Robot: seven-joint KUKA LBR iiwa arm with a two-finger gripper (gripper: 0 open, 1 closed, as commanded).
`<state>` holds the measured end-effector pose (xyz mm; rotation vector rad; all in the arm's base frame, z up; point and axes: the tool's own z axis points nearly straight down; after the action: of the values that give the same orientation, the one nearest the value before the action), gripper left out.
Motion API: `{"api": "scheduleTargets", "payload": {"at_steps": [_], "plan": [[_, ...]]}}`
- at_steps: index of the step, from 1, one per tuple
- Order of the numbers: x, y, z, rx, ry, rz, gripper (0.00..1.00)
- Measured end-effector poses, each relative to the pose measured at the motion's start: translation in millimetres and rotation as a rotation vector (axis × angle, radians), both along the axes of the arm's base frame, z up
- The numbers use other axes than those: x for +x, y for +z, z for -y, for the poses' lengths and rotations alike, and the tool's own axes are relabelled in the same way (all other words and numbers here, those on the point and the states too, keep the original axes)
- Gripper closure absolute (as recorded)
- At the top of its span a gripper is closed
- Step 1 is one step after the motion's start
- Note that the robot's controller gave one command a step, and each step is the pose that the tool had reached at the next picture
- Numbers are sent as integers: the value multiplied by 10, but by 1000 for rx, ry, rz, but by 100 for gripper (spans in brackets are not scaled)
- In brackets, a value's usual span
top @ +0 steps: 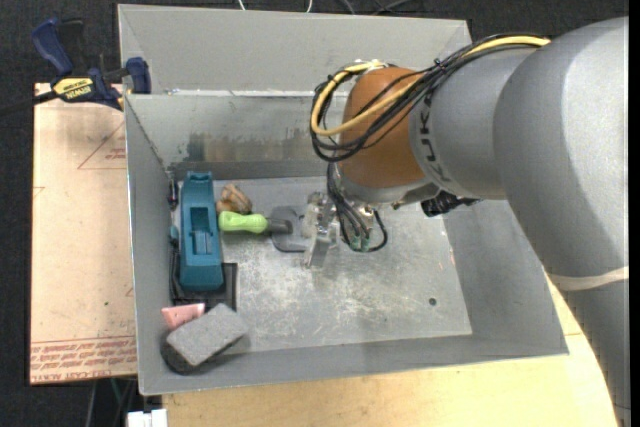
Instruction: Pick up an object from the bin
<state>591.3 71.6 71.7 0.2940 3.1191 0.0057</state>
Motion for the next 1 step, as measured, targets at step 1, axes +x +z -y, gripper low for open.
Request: {"api": "scheduleTargets", "payload": {"at_steps": [1], "plan": [[0, 1, 0, 0, 0, 0, 100]]}}
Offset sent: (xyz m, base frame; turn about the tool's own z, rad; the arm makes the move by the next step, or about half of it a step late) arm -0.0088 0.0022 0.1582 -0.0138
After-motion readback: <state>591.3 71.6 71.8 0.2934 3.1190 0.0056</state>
